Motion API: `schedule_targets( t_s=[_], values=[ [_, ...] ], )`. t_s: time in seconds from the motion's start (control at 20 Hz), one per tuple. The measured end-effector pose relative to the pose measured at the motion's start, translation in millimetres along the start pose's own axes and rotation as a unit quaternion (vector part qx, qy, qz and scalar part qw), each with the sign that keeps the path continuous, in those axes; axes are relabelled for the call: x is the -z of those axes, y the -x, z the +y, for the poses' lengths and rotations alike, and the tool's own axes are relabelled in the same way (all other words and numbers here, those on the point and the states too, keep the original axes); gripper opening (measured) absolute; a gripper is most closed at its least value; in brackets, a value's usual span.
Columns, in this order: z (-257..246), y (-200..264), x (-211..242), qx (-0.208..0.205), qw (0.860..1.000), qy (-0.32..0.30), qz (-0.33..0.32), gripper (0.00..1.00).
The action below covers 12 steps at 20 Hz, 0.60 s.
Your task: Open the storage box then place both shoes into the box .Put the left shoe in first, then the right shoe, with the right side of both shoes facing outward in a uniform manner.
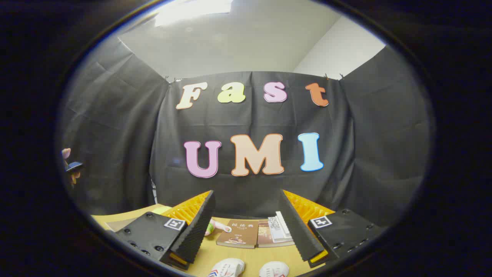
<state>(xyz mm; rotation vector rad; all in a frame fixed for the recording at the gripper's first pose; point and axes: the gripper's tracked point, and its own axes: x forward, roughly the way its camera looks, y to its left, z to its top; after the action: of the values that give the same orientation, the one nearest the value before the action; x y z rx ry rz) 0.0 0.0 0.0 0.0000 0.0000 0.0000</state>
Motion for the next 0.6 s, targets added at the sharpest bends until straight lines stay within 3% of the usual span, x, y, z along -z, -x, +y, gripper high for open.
schedule_targets(
  t_s=[0.6],
  values=[
    [-3.9,-3.1,-0.5,0.006,1.0,0.015,0.006,1.0]
  ],
)
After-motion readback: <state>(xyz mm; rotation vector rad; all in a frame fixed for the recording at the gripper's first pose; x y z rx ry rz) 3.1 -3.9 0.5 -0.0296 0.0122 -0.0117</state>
